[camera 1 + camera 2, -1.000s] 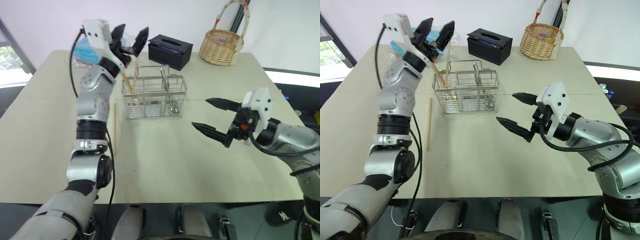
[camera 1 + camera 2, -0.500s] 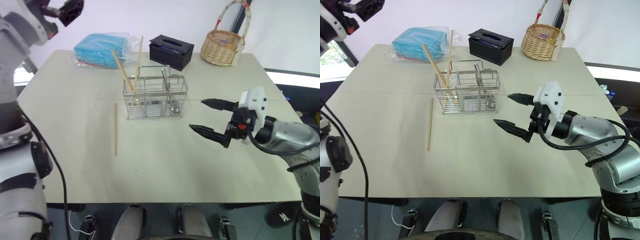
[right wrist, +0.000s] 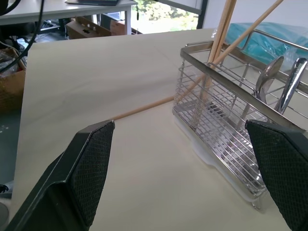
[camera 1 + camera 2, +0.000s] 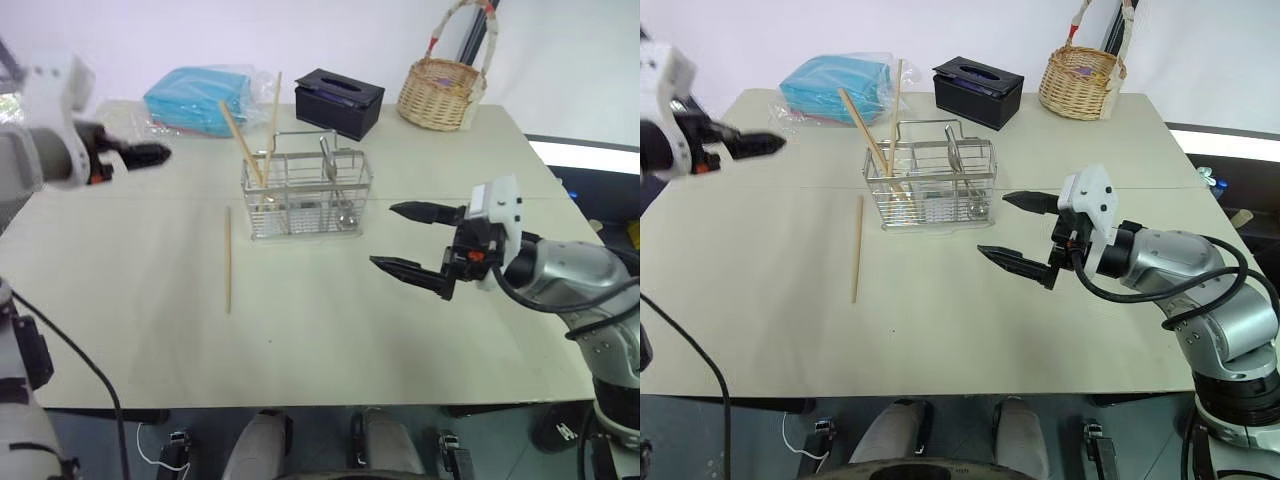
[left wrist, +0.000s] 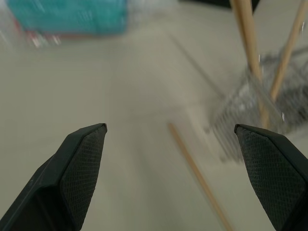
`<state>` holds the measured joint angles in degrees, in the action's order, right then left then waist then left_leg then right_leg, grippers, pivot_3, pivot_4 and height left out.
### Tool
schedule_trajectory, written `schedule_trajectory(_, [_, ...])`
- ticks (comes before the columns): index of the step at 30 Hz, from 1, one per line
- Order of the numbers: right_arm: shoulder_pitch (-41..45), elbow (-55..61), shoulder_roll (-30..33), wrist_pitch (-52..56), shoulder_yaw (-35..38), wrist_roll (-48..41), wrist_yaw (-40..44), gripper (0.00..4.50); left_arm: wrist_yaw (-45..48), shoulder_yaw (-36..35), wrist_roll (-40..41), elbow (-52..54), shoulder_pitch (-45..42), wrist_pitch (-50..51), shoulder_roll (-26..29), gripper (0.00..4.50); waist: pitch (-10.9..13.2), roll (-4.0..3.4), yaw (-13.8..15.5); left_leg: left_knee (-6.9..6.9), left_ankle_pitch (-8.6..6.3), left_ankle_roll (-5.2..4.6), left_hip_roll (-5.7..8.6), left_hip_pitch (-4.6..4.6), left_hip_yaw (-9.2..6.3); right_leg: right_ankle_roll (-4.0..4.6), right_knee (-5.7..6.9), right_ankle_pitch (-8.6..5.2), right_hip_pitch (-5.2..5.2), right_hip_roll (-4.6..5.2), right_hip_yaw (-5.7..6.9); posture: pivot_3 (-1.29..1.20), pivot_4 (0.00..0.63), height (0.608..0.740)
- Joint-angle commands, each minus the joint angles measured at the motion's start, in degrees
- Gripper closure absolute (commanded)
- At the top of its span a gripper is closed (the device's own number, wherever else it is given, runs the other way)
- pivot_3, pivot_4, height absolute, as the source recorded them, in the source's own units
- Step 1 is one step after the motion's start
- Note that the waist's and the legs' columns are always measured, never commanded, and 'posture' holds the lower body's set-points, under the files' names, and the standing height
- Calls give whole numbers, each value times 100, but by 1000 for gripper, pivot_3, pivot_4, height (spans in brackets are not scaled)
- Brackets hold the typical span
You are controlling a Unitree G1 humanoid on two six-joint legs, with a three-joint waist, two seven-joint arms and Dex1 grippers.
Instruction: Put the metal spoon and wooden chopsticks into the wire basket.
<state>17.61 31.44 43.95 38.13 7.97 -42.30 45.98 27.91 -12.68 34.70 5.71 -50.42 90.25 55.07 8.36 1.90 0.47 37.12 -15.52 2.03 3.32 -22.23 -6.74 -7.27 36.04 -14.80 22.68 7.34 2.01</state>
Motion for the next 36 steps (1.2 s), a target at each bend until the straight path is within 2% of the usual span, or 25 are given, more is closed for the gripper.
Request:
schedule_trajectory(1, [-100, 216, -35, -43, 130, -90, -77, 0, -298, -67, 314, 205, 199, 225, -141, 20, -1, 1, 19, 1, 0, 0, 0, 0, 0, 0, 0, 0, 0, 1, -1, 0, 150, 661])
schedule_trajectory(5, [-242, 384, -106, -23, 94, -104, -227, 0, -946, 8, 467, -1, 443, 225, -475, 20, -1, 1, 21, 2, 0, 1, -1, -1, -1, 1, 0, 1, 1, 2, -4, 0, 150, 661])
schedule_trajectory(10, [-372, 569, -194, 25, 118, -192, -432, 0, -1796, 143, 305, -541, 361, 225, -1271, 20, -4, 7, 37, 3, 0, 3, 2, 2, 0, 1, 0, 1, -1, 3, -10, 0, 150, 661])
schedule_trajectory(18, [-511, 736, -209, 73, 230, -269, -681, 0, -2306, 307, -553, -2021, -357, 80, -2454, 20, -8, 12, 27, 3, 2, 5, 8, -1, 5, 1, -1, 2, 3, 6, -12, 0, 150, 661])
schedule_trajectory(22, [-695, 902, -256, 81, 295, -314, -894, 0, -2277, 436, -936, -2744, -604, -291, -2711, 20, -8, 11, 24, 1, 2, 5, 6, -1, 9, 0, 2, 2, 8, 5, -13, 0, 150, 661])
schedule_trajectory(33, [-1020, 1194, -219, 118, 464, -455, -1251, 0, -1897, 862, -1578, -3998, -889, -792, -2937, 20, -15, 5, 38, 3, 2, 7, 9, 4, 10, -2, 1, 2, -1, 11, -12, 0, 150, 661])
schedule_trajectory(36, [-1045, 1216, -192, 117, 484, -487, -1283, 0, -1766, 885, -1648, -4132, -969, -819, -2988, 833, -21, -5, 37, 2, 2, 7, 9, 13, 11, -2, 2, 2, -7, 12, -12, 0, 150, 661])
